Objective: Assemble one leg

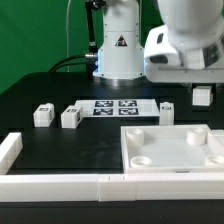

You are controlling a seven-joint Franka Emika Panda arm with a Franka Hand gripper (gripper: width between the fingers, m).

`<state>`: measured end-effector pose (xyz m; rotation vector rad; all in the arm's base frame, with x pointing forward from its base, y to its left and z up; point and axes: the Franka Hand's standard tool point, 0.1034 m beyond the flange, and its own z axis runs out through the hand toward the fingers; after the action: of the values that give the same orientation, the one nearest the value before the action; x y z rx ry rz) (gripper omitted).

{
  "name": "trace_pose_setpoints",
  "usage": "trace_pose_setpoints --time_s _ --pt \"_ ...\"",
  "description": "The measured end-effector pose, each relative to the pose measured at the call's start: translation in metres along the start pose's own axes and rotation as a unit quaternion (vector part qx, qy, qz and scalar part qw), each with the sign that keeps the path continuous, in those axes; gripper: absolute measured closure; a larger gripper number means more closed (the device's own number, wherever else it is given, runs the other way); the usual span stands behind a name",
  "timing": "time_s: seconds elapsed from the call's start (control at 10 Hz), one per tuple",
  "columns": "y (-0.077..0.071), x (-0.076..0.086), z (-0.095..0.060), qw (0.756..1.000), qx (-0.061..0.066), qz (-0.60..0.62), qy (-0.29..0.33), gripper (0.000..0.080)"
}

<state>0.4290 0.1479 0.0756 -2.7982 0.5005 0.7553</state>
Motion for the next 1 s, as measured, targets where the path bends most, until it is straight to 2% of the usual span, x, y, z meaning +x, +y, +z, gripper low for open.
trace_pose_setpoints --time_s 0.1,0.2,0.4,0.7,0.8,0.9,1.0 --pt "0.003 0.003 -0.001 0.999 -0.009 -0.019 0.029 0.0508" --pt "0.001 0.014 -0.010 0.996 -0.011 -0.033 0.083 0.0508" --pt "0.002 0.019 -0.022 0.985 -0.017 -0.062 0.160 0.0508" --pt "-0.009 0.043 -0.049 0.951 -0.005 -0.105 0.290 0.0508" --pt "-0.016 0.047 -0.056 0.941 0.005 -0.110 0.320 0.0508" --pt "-0.021 0.044 -0.056 0.922 0.023 -0.115 0.370 0.0508" --pt "-0.018 0.040 -0.048 0.923 0.019 -0.118 0.365 0.0508"
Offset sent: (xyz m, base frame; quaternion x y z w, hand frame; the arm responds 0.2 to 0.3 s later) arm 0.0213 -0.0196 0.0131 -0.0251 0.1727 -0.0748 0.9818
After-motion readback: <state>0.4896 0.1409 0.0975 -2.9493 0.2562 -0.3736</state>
